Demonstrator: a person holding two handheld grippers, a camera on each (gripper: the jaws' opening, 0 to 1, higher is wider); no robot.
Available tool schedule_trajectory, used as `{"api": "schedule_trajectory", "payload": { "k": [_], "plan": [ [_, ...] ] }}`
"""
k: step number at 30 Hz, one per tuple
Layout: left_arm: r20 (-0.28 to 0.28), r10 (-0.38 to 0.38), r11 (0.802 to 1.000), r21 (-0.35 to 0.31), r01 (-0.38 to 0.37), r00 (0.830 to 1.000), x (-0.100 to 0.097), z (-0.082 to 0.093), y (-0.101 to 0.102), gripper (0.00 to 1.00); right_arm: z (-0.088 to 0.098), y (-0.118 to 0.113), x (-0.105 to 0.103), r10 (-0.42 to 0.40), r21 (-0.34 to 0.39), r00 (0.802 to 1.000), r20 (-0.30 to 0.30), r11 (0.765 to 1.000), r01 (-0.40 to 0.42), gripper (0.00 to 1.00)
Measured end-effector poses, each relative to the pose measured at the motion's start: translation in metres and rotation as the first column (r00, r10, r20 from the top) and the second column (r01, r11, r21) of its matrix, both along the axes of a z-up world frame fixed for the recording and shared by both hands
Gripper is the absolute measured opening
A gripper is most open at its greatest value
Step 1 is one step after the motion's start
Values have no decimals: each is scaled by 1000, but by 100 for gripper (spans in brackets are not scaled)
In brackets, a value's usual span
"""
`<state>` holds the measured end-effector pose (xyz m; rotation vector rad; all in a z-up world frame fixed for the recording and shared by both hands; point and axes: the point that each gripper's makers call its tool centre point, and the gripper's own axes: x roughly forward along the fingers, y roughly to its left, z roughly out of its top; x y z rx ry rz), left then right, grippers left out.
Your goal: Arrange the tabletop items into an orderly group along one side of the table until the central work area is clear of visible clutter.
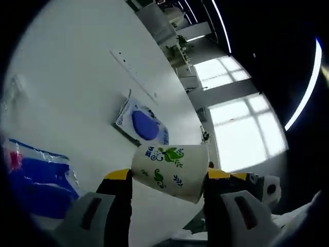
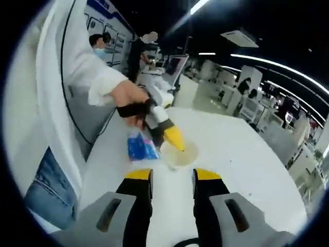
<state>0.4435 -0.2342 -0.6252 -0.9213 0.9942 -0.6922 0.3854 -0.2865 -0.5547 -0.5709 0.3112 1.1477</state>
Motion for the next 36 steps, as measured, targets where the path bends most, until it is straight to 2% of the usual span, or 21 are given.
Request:
{"api": "schedule_trajectory", "payload": {
  "k": [1,3,6,9,12,16,18,19,20,21,22,25,28,31,33,36],
  "plan": [
    [2,-6,1000,-6,6,1000,-3,3,-2,55,1,4,-1,38,-35,998,52,999,-36,23],
    [6,-17,1000,-15,17,1000,-7,7,-6,55,-1,15,-11,110,-54,992,57,993,-107,22],
    [10,-21,1000,-17,22,1000,-11,11,-10,55,-1,23,-14,111,-55,993,40,993,-109,23],
    [18,-43,999,-26,44,999,-16,17,-19,55,3,25,-17,137,-74,988,71,989,-131,24],
    [36,-66,997,-41,67,997,-20,26,-27,55,19,28,-23,141,-38,988,64,990,-139,23],
    [44,-64,996,-62,66,997,-21,36,-30,55,31,31,-29,168,-54,980,102,985,-163,20],
    [48,-70,995,-73,73,996,-22,42,-32,55,35,28,-26,154,-97,985,83,985,-146,19],
    [53,-74,994,-75,78,996,-23,45,-32,55,33,20,-21,153,-177,986,66,974,-139,19],
    [55,-78,994,-75,82,995,-23,46,-32,55,33,18,-19,154,-206,986,67,969,-137,19],
    [60,-83,993,-73,87,995,-24,49,-33,55,31,9,-14,160,-294,986,53,946,-138,20],
    [64,-84,993,-73,89,994,-23,50,-33,55,30,5,-11,172,-331,984,44,932,-149,23],
    [67,-74,992,-97,80,995,-22,54,-35,55,36,3,-2,152,-313,988,1,939,-144,22],
    [65,-70,991,-108,77,995,-23,56,-37,55,42,8,0,169,-298,986,13,941,-157,21],
    [69,-62,989,-129,71,996,-23,60,-39,55,31,15,-5,199,-319,980,-11,928,-192,21],
    [64,-35,989,-141,44,997,-19,60,-35,55,17,19,-13,244,-368,969,-40,898,-242,22],
    [61,-22,986,-162,32,998,-19,61,-32,55,5,24,-14,251,-391,967,-45,886,-248,21]
  ]
}}
